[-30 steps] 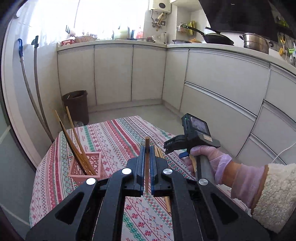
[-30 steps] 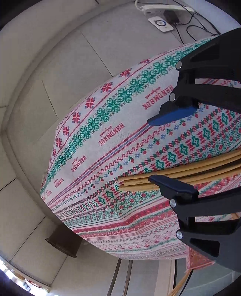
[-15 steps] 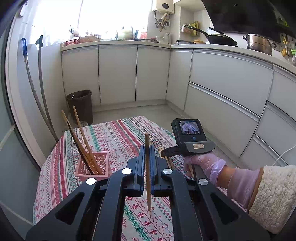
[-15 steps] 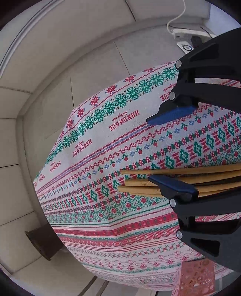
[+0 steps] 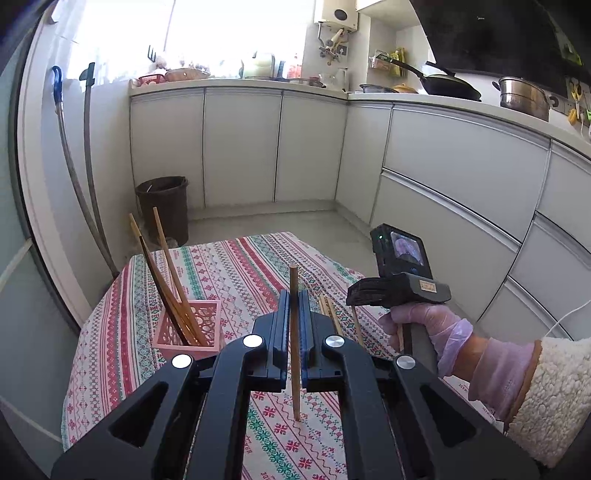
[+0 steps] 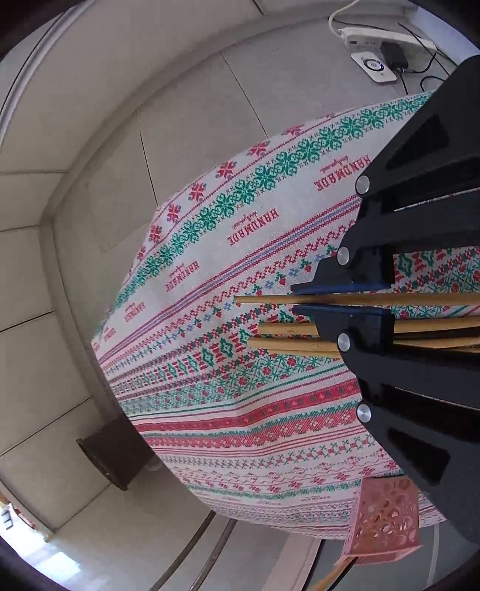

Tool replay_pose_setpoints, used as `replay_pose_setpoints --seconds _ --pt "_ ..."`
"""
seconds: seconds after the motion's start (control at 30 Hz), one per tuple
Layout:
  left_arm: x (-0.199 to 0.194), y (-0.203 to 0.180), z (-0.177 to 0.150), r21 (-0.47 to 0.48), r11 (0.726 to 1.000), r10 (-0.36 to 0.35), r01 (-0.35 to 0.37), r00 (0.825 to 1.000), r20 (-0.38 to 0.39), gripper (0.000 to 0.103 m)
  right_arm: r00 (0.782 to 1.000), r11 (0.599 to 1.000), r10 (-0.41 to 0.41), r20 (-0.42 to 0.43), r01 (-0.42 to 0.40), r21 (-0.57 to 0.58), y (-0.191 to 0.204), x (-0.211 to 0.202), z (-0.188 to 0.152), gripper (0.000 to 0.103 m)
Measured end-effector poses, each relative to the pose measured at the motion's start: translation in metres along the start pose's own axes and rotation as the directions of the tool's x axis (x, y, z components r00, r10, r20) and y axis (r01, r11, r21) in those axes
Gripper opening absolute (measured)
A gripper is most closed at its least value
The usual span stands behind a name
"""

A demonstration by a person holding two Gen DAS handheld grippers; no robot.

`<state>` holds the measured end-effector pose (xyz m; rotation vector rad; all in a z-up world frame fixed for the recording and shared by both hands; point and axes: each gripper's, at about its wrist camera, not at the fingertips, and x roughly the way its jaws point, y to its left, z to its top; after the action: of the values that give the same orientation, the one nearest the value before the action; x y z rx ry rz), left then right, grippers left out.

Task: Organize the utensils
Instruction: 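Carry both chopsticks over the pink basket and release them inside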

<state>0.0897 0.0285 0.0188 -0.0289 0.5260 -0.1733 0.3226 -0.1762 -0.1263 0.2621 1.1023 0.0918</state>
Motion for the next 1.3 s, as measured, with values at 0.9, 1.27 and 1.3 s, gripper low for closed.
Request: replay_pose_setpoints --seconds 0.9,1.27,1.3 --pt "-0.085 0.041 0.081 -0.123 0.991 0.087 -0.054 0.957 0.277 0.004 0.856 0.895 0.399 0.330 -0.441 0.063 0.015 -0.192 0.017 0.006" --pt "-0.077 0.071 0.103 -0.177 0.970 0.217 -0.167 0.923 0.317 0.004 0.813 0.852 0.493 0.309 -0.523 0.015 0.036 -0.211 0.015 0.006" --pt "-0.072 0.078 0.101 -0.185 0.968 0.221 -0.169 0.926 0.307 0.004 0.810 0.849 0.501 0.305 -0.528 0.010 0.039 -0.212 0.014 0.006"
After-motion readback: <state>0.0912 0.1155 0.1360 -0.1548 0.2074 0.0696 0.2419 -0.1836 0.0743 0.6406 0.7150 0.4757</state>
